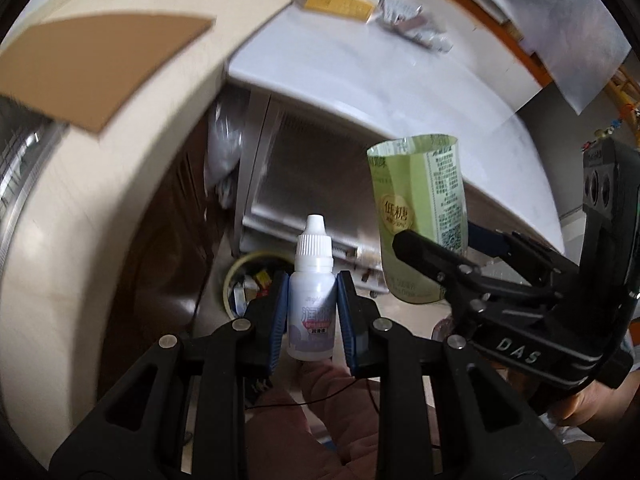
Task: Collect trash
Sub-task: 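Carry the carton and bottle down to the bin and open both grippers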
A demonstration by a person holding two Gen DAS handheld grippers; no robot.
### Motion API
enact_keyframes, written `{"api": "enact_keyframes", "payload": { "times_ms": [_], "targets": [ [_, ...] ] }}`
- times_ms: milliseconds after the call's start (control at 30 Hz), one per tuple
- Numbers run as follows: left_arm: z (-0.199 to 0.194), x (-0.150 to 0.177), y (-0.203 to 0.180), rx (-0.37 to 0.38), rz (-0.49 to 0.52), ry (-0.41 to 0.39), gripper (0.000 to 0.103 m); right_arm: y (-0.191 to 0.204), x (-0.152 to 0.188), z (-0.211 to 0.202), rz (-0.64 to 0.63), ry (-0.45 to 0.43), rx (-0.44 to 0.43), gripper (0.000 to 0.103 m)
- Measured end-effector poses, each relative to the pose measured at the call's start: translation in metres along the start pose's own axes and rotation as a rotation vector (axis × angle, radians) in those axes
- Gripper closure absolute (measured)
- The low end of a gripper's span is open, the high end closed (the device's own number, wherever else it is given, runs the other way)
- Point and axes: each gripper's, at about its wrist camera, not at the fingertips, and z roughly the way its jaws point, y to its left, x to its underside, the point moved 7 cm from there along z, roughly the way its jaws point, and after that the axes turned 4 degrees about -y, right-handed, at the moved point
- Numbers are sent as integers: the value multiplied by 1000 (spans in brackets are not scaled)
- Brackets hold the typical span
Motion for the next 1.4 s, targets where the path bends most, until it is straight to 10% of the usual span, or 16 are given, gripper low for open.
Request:
{"api": "enact_keyframes", "payload": {
  "times_ms": [1100, 1400],
  "targets": [
    [342, 140, 126, -162, -342, 272, 82, -88, 215, 345, -23, 455, 73, 33],
    [340, 134, 138, -226, -285, 270, 37, -93, 210, 361, -31, 478, 120, 26]
  ]
}}
